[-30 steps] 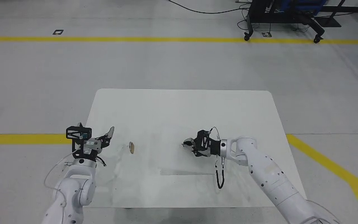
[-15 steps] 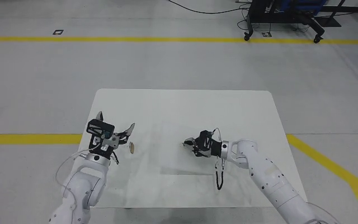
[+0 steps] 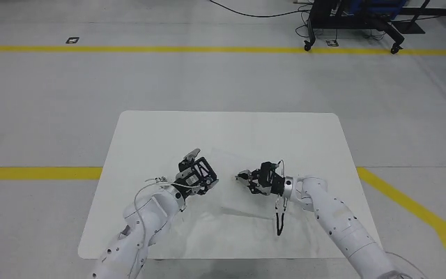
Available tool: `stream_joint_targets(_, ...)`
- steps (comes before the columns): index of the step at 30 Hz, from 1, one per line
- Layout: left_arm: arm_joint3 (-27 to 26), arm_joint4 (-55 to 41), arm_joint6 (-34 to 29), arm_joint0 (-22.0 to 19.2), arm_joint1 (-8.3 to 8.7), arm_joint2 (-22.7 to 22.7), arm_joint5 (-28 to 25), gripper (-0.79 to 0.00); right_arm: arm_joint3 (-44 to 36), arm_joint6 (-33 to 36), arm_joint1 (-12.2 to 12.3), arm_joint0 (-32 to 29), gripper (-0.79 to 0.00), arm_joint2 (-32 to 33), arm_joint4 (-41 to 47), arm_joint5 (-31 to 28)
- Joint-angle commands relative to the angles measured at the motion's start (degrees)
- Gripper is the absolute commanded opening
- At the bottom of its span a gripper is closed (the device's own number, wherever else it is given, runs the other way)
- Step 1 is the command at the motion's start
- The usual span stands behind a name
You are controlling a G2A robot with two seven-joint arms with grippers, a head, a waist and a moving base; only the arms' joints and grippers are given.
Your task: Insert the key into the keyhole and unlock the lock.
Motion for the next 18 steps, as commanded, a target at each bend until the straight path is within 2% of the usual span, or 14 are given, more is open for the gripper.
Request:
stream_joint_targets(1,2.1,1.6,-1.0,-1.5,-0.27,1.5,0.7,0.0,0.4,-0.5,0.0,0.4,-0.785,-0.1,-0.4,-0.1)
stream_joint_targets(6,7.4,5.0,-2.8,-4.9,-1.17,5.0,4.3,0.0,1.4,-1.6,-0.1,1.3,-0.785,-0.8,-0.8,-0.3)
stream_joint_targets(11,10.7,5.6,-3.8,-6.9,-1.78,6.3,6.0,0.0,2.5,-2.7,0.0,2.2,-0.785,-0.9,-0.7,-0.5)
stream_joint_targets(15,11.4,4.8,-2.8,-7.5,-1.91,5.2,7.7,0.0,3.2,-4.3,0.1,2.6,-0.785,-0.5,0.1,-1.4)
stream_joint_targets(18,9.4,0.6,-0.5,-6.4,-1.72,1.8,9.3,0.0,2.8,-5.9,0.3,2.7,-0.785,-0.4,0.3,-2.7)
